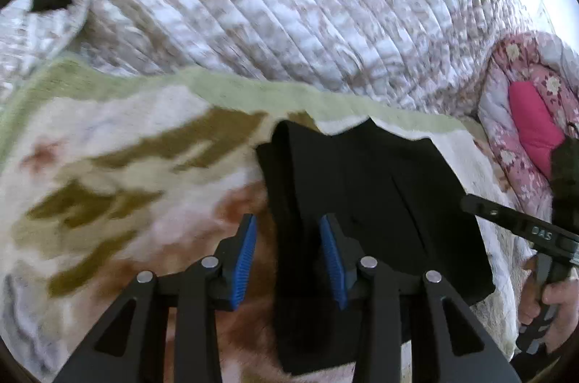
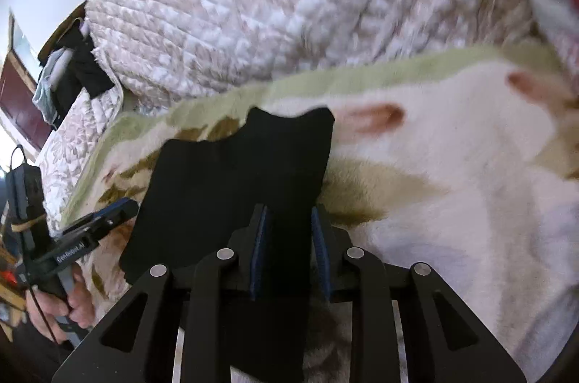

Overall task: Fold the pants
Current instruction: 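Open both grippers and release the folded pants onto the blanket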

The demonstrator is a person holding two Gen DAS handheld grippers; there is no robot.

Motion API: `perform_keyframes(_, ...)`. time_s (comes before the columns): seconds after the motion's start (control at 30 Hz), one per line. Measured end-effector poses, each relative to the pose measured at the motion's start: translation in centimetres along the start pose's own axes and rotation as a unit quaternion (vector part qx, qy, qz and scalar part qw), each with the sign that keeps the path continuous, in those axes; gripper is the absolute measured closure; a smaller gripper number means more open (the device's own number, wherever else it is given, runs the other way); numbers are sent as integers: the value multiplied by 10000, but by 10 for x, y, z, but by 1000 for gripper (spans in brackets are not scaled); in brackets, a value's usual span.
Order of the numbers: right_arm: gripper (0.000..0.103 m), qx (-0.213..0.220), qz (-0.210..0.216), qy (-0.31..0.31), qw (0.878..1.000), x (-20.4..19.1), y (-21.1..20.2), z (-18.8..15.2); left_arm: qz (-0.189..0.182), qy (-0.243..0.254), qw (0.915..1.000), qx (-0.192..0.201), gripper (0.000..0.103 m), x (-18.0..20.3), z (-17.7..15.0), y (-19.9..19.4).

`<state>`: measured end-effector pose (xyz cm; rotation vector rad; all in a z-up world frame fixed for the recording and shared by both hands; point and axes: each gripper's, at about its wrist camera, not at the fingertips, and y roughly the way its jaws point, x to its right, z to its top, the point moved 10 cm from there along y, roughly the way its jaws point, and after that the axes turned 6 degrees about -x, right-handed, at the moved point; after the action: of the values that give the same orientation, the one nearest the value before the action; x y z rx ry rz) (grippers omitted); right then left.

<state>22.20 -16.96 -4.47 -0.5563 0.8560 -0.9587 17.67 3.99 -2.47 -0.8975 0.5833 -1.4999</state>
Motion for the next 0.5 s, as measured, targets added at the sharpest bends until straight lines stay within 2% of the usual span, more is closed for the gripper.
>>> perform_keyframes(0.07,78,151,-187,-280,9993,-13,-12,-9,13,61,9999,137,64,5,-5,-15)
perform_keyframes(0.23,78,175,-536,-908,9943,-45,-20,-46,-137,531,9981,268,64,40,-32,-37)
perform_keyframes(0.33,78,-314,-833,-1062,9903,-42,2,-74,-2,863,9963,32,64,53,-52,-23)
perform_keyframes(0.37,78,-433,-858,-1078,9895,-39,9,-79,117,903,9958,-75,64,51,-56,-14)
perform_keyframes(0.43,77,-287,-772,-1103,9905,-37,9,-76,141,940,9955,0,63,50,-57,-9)
perform_keyframes(0.5,77,-311,-612,-819,9943,-33,3,-72,111,849,9963,-20,63,49,-54,-13)
